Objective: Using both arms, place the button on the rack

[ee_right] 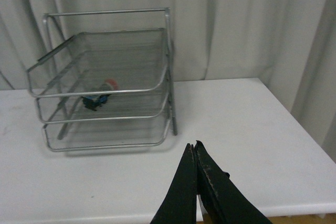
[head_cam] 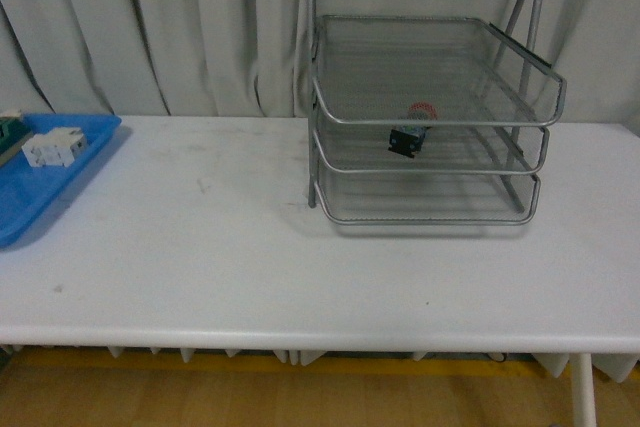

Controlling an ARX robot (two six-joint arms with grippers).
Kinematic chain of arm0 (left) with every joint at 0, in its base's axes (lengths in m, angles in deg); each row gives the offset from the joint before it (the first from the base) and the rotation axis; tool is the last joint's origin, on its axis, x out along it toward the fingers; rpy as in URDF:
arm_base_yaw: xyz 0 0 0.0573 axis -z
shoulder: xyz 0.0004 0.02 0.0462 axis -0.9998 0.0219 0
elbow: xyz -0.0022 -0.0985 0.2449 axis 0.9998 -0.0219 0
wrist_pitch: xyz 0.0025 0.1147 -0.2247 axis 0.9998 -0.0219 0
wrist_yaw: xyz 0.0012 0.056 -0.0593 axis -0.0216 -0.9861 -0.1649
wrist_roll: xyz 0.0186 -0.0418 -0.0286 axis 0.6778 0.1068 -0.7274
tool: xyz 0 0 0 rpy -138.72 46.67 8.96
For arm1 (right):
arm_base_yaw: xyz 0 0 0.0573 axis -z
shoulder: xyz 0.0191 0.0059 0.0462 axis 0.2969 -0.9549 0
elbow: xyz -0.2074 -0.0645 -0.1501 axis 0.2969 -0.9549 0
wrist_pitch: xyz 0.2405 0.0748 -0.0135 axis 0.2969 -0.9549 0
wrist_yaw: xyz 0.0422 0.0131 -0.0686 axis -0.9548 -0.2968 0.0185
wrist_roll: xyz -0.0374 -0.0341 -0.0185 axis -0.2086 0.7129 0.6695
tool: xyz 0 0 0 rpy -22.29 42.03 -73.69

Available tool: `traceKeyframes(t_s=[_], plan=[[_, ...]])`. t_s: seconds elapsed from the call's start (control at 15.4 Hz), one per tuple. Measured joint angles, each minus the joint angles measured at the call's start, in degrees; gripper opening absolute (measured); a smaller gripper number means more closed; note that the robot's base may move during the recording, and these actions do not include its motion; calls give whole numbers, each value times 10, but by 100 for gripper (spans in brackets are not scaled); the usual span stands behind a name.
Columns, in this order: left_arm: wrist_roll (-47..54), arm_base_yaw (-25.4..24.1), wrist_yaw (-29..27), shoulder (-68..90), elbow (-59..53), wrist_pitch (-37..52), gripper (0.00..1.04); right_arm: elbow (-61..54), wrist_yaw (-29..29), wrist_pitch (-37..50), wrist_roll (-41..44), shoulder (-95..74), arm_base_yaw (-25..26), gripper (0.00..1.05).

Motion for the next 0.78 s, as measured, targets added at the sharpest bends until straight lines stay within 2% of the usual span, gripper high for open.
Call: traceKeyframes(t_s=[0.06,0.13,0.45,0.78], plan=[[0,0,0,0,0,0,98,-6,13,-12,1,20,-27,2],[0,0,-1,0,0,0,98,-21,16,16,2,23,-31,2],[0,0,0,0,0,0,98,-24,22,-91,2,127,-28,2],[0,0,0,0,0,0,98,-24,22,-163,2,202,-28,2]])
